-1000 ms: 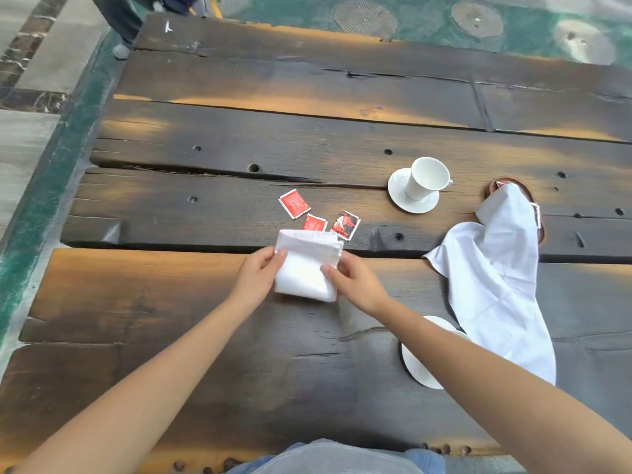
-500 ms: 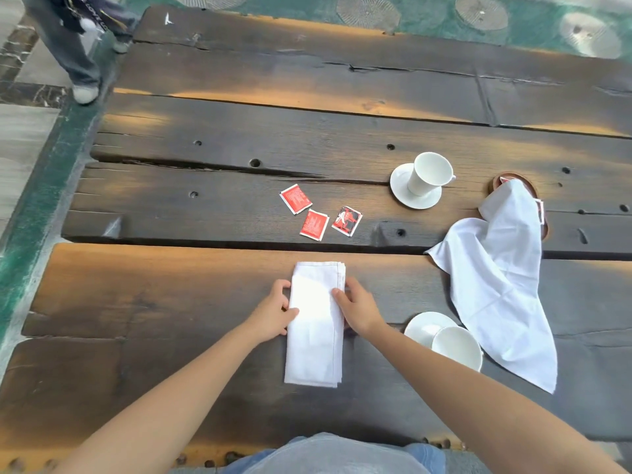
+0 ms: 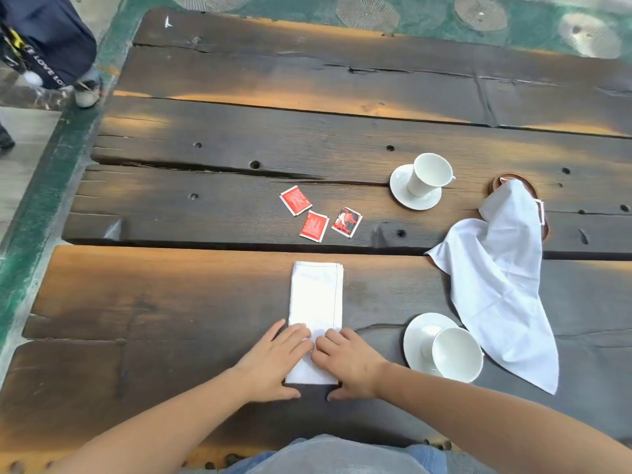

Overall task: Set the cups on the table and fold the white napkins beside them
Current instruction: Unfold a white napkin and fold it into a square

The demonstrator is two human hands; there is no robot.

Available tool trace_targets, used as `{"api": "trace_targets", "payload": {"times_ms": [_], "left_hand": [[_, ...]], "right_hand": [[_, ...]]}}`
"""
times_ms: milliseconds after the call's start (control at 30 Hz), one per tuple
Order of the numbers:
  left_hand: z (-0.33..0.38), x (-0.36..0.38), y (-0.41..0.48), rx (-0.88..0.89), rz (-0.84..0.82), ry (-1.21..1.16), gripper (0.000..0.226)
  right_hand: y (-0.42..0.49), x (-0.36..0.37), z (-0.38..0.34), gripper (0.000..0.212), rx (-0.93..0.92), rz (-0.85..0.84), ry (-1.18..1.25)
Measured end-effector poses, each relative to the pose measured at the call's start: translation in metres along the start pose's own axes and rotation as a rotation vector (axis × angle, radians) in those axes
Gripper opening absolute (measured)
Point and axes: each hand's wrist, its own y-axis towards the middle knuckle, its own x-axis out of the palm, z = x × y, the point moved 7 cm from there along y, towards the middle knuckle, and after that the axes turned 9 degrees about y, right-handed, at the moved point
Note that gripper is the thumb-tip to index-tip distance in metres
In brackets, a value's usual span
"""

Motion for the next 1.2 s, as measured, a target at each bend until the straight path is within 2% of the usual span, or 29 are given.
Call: {"api": "trace_targets", "payload": {"times_ms": [167, 400, 600, 667, 733, 833, 900, 1067, 1133, 1200], "left_hand": [[-0.002, 0.005, -0.002, -0.021, 0.03, 0.002, 0.067], [-0.003, 0.005, -0.004, -0.012, 0.062, 0.021, 0.06], [-0.002, -0.015, -0.01, 0.001, 0.101, -0.016, 0.054], [-0.004, -0.031, -0.008, -0.023, 0.23, -0.08, 0.049], [-0.011, -0.041, -0.006, -0.079, 0.318, -0.152, 0.048], [-0.021, -0.043, -0.005, -0.128, 0.304, -0.258, 0.03], [-0.026, -0.041, -0.004, -0.151, 0.255, -0.343, 0.024], [-0.027, -0.043, 0.0, -0.196, 0.238, -0.409, 0.027], [-0.033, -0.042, 0.001, -0.275, 0.248, -0.487, 0.026], [-0.043, -0.038, 0.002, -0.403, 0.257, -0.622, 0.029]], "right_hand": [[-0.008, -0.002, -0.004, 0.057, -0.009, 0.077, -0.085], [-0.009, -0.011, -0.006, 0.031, 0.017, 0.221, -0.07], [-0.012, -0.024, 0.013, 0.01, 0.136, 0.278, 0.321], [-0.015, -0.029, 0.019, 0.01, 0.14, 0.311, 0.366], [-0.019, -0.029, 0.025, 0.021, 0.117, 0.317, 0.405], [-0.026, -0.021, 0.038, 0.062, 0.099, 0.274, 0.452], [-0.03, -0.02, 0.046, 0.07, 0.137, 0.277, 0.494], [-0.029, -0.024, 0.058, 0.048, 0.222, 0.378, 0.538], [-0.024, -0.025, 0.062, 0.03, 0.283, 0.406, 0.609], [-0.021, -0.026, 0.067, 0.025, 0.351, 0.441, 0.686]]}}
